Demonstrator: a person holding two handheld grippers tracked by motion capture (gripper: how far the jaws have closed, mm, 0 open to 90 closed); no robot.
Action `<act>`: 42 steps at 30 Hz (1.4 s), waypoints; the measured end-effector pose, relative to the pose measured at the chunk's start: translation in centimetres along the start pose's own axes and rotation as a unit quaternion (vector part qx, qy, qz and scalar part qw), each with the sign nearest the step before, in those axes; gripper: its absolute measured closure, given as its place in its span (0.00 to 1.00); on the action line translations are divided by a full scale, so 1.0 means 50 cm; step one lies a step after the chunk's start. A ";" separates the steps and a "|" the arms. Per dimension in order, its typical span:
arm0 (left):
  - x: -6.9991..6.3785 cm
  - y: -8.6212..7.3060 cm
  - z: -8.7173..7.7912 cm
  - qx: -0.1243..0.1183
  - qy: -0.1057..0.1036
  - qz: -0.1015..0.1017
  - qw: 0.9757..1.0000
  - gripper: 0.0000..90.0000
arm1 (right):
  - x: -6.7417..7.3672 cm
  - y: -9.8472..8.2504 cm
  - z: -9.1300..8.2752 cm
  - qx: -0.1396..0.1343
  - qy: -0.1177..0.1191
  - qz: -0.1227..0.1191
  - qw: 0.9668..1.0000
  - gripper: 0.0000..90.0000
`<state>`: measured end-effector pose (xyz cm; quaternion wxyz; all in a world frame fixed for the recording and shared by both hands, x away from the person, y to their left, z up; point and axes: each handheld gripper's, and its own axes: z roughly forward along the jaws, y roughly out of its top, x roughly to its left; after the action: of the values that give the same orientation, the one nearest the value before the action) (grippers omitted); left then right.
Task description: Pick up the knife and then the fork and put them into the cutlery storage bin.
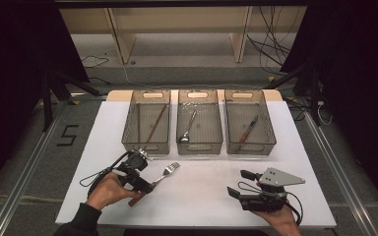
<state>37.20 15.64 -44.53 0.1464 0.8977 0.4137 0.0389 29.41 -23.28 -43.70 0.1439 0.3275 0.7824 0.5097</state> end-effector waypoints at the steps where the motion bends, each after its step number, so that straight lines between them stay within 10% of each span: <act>1: 0.000 -0.001 0.002 0.010 -0.003 0.002 1.000 0.27 | 0.000 0.000 0.000 0.000 0.000 0.000 1.000 0.29; 20: -0.016 -0.025 0.026 0.058 -0.007 0.022 0.998 0.59 | 0.000 0.001 0.001 -0.002 0.000 -0.001 1.000 0.29; 42: -0.029 -0.019 0.030 0.061 0.007 0.047 0.997 0.81 | 0.003 0.001 0.003 0.003 -0.001 -0.002 1.000 0.29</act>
<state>35.85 14.81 -46.16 0.0867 0.9230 0.3740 0.0273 29.39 -23.08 -43.71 0.1448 0.3269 0.7842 0.5071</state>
